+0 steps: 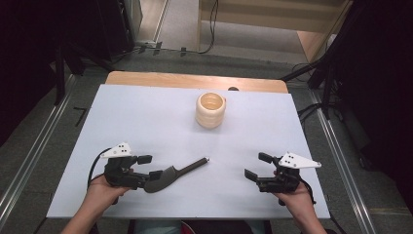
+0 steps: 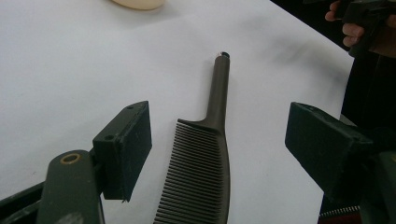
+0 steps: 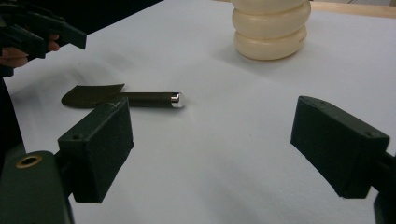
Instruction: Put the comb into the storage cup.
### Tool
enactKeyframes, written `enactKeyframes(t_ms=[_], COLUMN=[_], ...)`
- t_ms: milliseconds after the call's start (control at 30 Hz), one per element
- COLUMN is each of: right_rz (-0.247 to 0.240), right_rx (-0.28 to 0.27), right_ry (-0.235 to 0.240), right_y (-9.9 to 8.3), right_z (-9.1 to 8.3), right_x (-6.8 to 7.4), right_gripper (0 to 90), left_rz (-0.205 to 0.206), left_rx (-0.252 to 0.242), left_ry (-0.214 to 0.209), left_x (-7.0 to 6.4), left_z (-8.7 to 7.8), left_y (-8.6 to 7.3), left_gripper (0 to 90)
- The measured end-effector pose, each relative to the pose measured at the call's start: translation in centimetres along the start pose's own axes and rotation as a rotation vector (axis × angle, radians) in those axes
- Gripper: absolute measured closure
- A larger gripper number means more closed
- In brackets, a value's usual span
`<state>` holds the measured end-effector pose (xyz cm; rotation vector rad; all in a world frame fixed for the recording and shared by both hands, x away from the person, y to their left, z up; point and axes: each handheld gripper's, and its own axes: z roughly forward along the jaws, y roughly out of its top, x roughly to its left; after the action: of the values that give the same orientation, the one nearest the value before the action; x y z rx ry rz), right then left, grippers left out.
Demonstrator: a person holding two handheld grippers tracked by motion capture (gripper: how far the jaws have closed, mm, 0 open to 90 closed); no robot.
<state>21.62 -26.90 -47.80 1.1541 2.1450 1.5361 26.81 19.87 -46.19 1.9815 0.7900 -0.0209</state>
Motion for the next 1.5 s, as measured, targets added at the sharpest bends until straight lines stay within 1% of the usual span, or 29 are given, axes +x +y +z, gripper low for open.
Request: enactKeyframes(t_ms=[100,200,233,333,433,533,600,633,667,733,767,800,833,867,900,933,967,1000,1033,1067,1100,1133,1167,1233,1267,1300,1367,1500], right_rz=[0.002,0.006,0.006,0.008,0.009,0.010,0.008,0.009,0.009,0.009,0.009,0.010,0.011,0.011,0.011,0.011,0.011,0.010,0.010,0.010,0.010,0.009,0.009,0.007,0.008,0.010,0.009,0.007], right_rx=[-0.001,0.000,-0.001,0.001,0.000,0.002,0.005,0.004,0.004,0.005,0.007,0.006,0.004,0.004,0.004,0.003,0.003,0.003,0.003,0.003,0.003,0.004,0.005,0.005,0.005,0.003,0.004,0.006], right_ry=[-0.001,0.000,0.000,0.000,0.000,-0.002,-0.002,-0.002,-0.002,-0.003,-0.002,-0.002,-0.001,-0.001,-0.001,-0.001,-0.001,-0.001,-0.001,0.000,0.000,-0.001,-0.003,-0.004,-0.004,-0.004,-0.005,-0.010], right_y=[0.0,0.0,0.0,0.0,0.0,0.0,0.0,0.0,0.0,0.0,0.0,0.0,0.0,0.0,0.0,0.0,0.0,0.0,0.0,0.0,0.0,0.0,0.0,0.0,0.0,0.0,0.0,0.0], right_z=[0.0,0.0,0.0,0.0,0.0,-0.1,-0.1,-0.1,-0.1,-0.1,-0.1,-0.1,-0.1,-0.1,-0.1,-0.1,-0.1,-0.1,-0.1,-0.1,-0.1,-0.1,-0.1,-0.1,-0.1,-0.1,-0.1,-0.1], right_x=[0.0,0.0,0.0,0.0,0.0,0.0,-0.1,-0.1,-0.1,-0.1,-0.1,-0.1,-0.1,-0.1,-0.1,-0.1,-0.1,-0.1,-0.1,-0.1,-0.1,-0.1,-0.1,-0.1,-0.1,-0.1,-0.1,-0.1], right_gripper=[11.4,11.4,11.4,11.4,11.4,11.4,11.4,11.4,11.4,11.4,11.4,11.4,11.4,11.4,11.4,11.4,11.4,11.5,11.5,11.5,11.5,11.5,11.5,11.5,11.5,11.5,11.5,11.5], left_rz=[0.004,0.008,0.010,-0.002,0.023,0.035,0.026,0.016,0.008,0.001,-0.004,-0.005,-0.006,0.002,0.008,0.017,0.024,0.027,0.038,0.053,0.081,0.098,0.111,0.136,0.138,0.141,0.138,0.147], left_rx=[-0.006,-0.012,-0.008,0.004,0.013,0.018,0.024,0.032,0.039,0.056,0.057,0.062,0.065,0.070,0.076,0.086,0.092,0.098,0.100,0.104,0.105,0.108,0.101,0.104,0.106,0.115,0.137,0.177], left_ry=[0.001,-0.016,-0.028,-0.027,-0.023,-0.025,-0.024,-0.025,-0.028,-0.041,-0.052,-0.054,-0.055,-0.049,-0.044,-0.044,-0.046,-0.054,-0.058,-0.058,-0.059,-0.056,-0.053,-0.043,-0.051,-0.047,-0.053,-0.060], left_x=[-0.1,-0.2,-0.2,-0.4,-0.6,-0.8,-0.8,-0.8,-0.9,-0.9,-1.0,-1.2,-1.3,-1.4,-1.6,-1.7,-1.9,-1.9,-2.0,-2.1,-2.2,-2.2,-2.3,-2.1,-2.0,-1.9,-1.7,-1.5], left_z=[0.0,0.1,0.2,0.4,0.6,0.7,0.7,0.8,0.8,0.8,0.8,0.8,0.8,0.8,0.8,0.8,0.8,0.9,1.0,1.0,1.1,1.1,1.2,1.4,1.6,1.8,2.2,3.0], left_y=[0.0,0.0,0.0,0.0,0.1,0.1,0.2,0.3,0.3,0.5,0.5,0.6,0.7,0.7,0.7,0.7,0.7,0.7,0.7,0.6,0.6,0.5,0.5,0.3,0.3,0.1,-0.1,-0.6], left_gripper=[23.7,23.7,23.8,23.2,23.3,23.3,23.9,26.4,26.4,31.4,36.5,38.7,47.4,52.0,52.0,61.9,61.9,71.7,71.7,86.5,86.5,90.0,90.0,90.0,90.0,90.0,90.0,90.0])
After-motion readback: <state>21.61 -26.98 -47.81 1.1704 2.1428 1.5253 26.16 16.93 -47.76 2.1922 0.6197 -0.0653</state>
